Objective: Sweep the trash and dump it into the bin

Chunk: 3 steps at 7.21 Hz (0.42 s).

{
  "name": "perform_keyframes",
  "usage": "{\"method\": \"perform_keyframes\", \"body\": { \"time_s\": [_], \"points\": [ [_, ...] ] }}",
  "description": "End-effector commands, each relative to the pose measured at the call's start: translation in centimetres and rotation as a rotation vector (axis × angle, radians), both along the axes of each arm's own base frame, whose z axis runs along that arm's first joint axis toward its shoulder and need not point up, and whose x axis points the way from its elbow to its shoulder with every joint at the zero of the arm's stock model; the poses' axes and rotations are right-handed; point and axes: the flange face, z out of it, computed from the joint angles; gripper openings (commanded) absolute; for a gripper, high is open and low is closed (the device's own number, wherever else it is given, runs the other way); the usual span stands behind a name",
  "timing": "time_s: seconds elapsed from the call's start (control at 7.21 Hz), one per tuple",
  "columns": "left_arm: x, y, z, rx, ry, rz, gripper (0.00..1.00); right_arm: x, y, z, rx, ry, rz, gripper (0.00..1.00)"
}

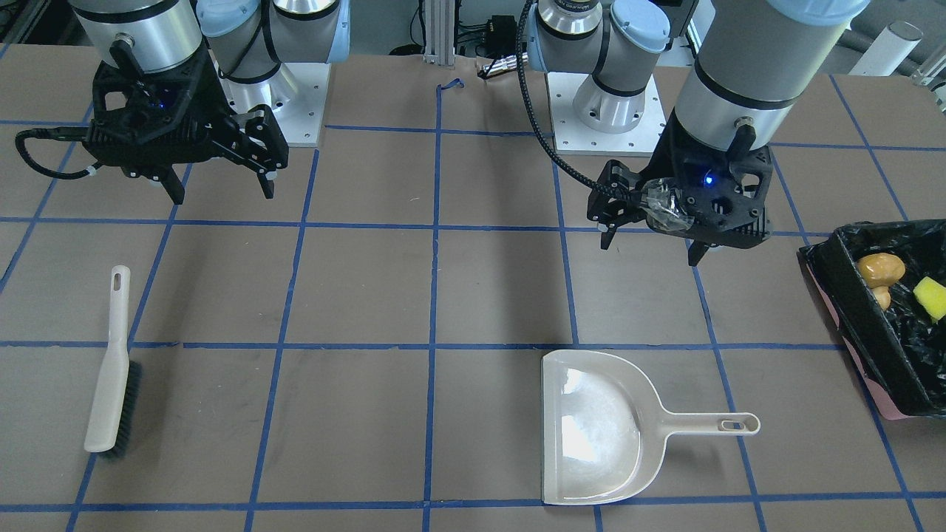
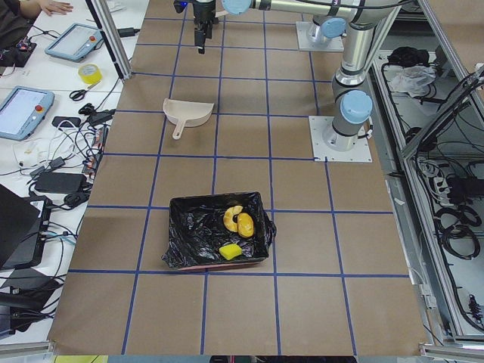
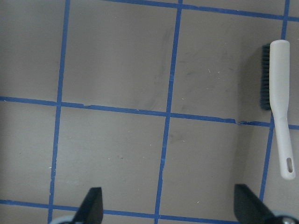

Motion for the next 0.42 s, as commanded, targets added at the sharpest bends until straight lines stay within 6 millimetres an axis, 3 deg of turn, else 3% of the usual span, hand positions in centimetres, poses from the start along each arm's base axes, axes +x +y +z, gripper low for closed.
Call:
{"method": "perform_keyframes", "body": {
  "time_s": [0.0, 0.28],
  "points": [
    [0.5, -1.0, -0.6, -0.065, 0.009, 0.061, 1.0, 0.0, 0.0, 0.0, 0.0, 0.0, 0.0, 1.0],
    [0.7, -0.1, -2.3, -0.05, 0.005, 0.052, 1.0, 0.0, 0.0, 0.0, 0.0, 0.0, 0.0, 1.0]
  ]
}}
